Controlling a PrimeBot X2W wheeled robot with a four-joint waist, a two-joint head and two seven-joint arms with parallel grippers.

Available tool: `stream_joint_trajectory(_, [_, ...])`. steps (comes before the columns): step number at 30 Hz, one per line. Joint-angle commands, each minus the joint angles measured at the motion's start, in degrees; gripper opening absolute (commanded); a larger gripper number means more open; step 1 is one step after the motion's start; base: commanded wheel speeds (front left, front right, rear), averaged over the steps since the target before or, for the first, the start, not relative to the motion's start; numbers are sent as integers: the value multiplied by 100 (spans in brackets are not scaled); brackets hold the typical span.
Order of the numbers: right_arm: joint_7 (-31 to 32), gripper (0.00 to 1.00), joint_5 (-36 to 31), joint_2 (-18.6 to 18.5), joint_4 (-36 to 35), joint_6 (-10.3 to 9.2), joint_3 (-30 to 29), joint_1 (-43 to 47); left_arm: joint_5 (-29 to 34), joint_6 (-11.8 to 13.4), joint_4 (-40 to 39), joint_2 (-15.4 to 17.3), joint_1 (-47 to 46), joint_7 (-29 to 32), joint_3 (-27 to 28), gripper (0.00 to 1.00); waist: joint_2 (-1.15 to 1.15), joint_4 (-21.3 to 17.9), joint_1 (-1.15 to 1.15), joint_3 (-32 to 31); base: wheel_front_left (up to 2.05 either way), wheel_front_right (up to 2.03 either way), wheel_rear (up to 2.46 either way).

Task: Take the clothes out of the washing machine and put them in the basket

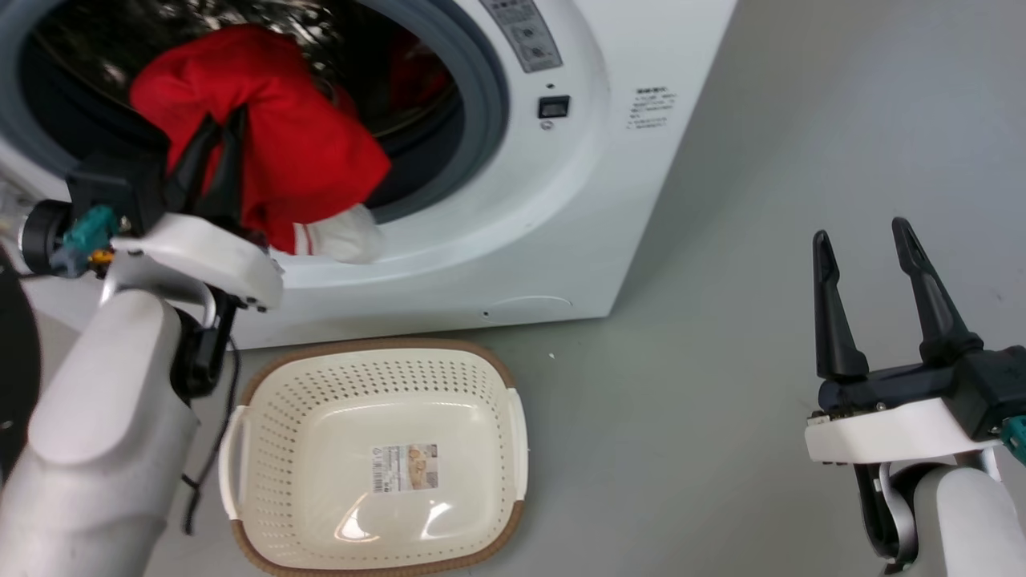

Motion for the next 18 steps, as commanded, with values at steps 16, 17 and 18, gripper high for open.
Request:
stream_joint_trajectory(16, [-12, 100, -16, 6, 62, -6, -121, 294, -24, 418, -2459, -135, 2401, 205, 319, 0, 0, 478, 2, -586, 0, 0, 0])
stream_joint_trajectory(17, [-12, 100, -34, 6, 48, -6, -104, 283, -123, 398, -2393, -129, 2551, 366, 271, 0, 0, 483, 2, -538, 0, 0, 0])
stream_joint_trajectory(18, [-12, 100, -34, 6, 48, -6, -104, 283, -123, 398, -2393, -129, 2551, 366, 271, 0, 0, 483, 2, -538, 0, 0, 0])
